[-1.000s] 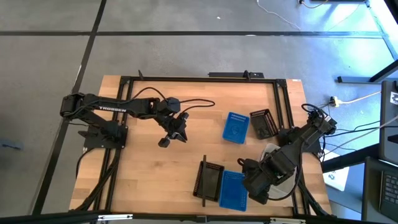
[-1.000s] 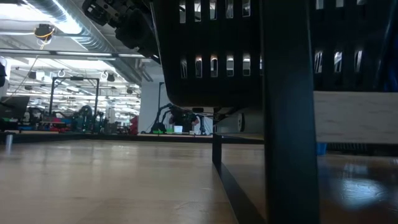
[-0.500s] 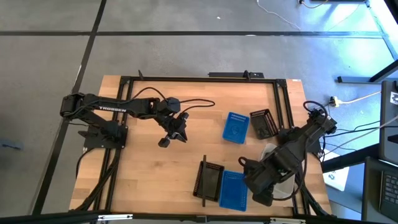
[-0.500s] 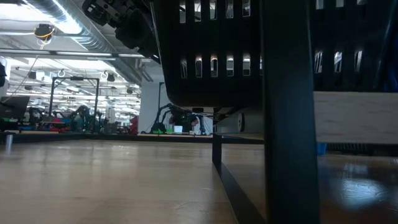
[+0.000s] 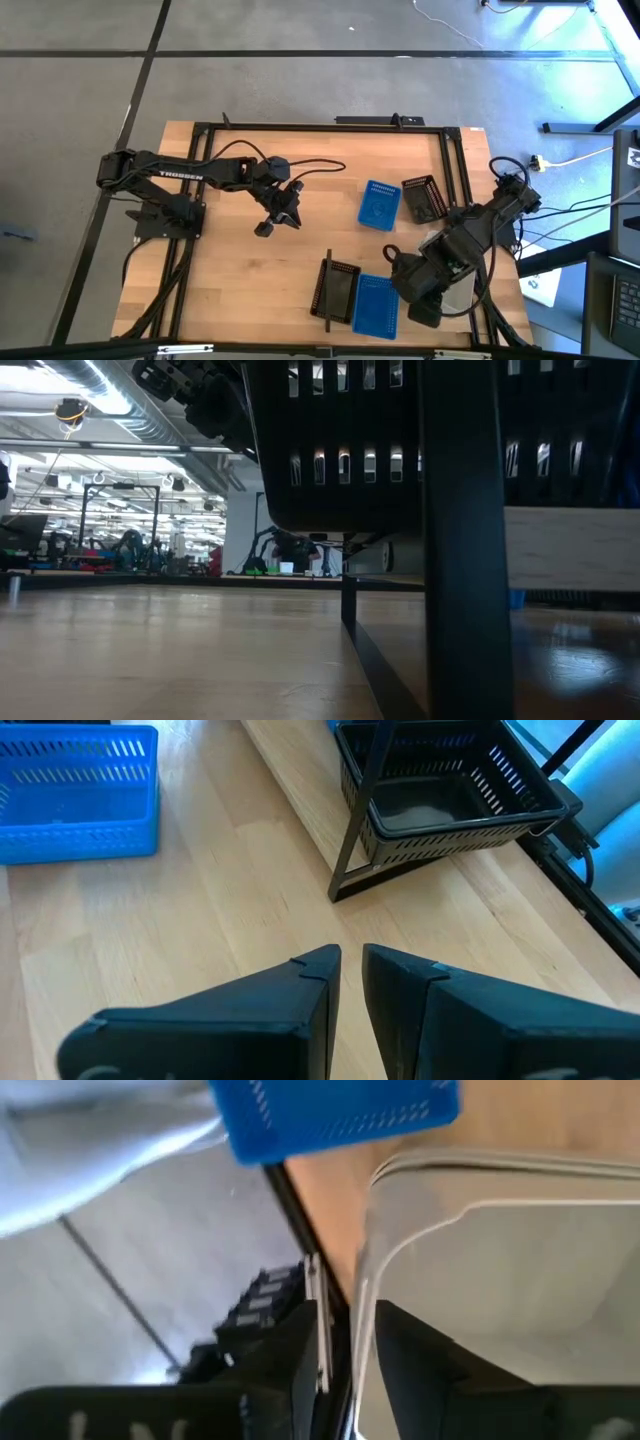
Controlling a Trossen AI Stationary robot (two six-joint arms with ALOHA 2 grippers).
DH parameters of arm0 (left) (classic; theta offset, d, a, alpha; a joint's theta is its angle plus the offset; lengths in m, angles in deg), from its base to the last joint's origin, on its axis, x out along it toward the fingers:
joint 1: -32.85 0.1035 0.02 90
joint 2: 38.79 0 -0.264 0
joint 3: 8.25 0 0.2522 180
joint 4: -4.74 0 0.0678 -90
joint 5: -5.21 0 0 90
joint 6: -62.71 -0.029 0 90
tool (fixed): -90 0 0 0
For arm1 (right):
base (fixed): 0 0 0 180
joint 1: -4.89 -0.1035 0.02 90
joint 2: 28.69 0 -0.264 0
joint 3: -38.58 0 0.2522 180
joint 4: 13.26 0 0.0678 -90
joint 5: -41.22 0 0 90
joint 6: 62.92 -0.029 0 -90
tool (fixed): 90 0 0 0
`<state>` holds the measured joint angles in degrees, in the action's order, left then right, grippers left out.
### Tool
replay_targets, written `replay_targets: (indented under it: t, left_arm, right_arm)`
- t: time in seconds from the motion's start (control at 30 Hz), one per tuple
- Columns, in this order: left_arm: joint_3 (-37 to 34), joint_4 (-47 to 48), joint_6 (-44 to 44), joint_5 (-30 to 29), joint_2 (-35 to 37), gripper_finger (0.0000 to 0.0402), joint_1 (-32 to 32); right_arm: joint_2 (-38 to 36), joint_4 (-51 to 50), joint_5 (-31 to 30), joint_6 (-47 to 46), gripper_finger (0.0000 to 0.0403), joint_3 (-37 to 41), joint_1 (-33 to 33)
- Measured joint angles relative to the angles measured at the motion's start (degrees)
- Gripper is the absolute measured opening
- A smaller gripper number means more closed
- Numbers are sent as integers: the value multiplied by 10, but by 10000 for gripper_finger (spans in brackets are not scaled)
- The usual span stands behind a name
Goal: Stack baskets on shelf by color
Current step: Stack the gray bin on top of the gray bins on the shelf
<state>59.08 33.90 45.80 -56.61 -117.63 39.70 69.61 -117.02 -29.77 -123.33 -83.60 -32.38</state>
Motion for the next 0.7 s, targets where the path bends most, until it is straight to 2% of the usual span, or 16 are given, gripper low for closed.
replay_targets:
  t: [0.13, 0.33, 0.5, 0.7]
  left_arm:
    - [0, 0, 3, 0, 0, 39, 0]
    - [0, 0, 2, 0, 0, 39, 0]
    - [0, 0, 2, 0, 0, 39, 0]
    - [0, 0, 2, -2, 0, 39, 0]
  right_arm:
    - [-1, 0, -51, -38, 82, 0, 0]
    - [-1, 0, -59, -39, 8, 0, 0]
    - [-1, 0, -84, -55, 5, 0, -1]
    - [-1, 0, -83, -56, 2, 28, -1]
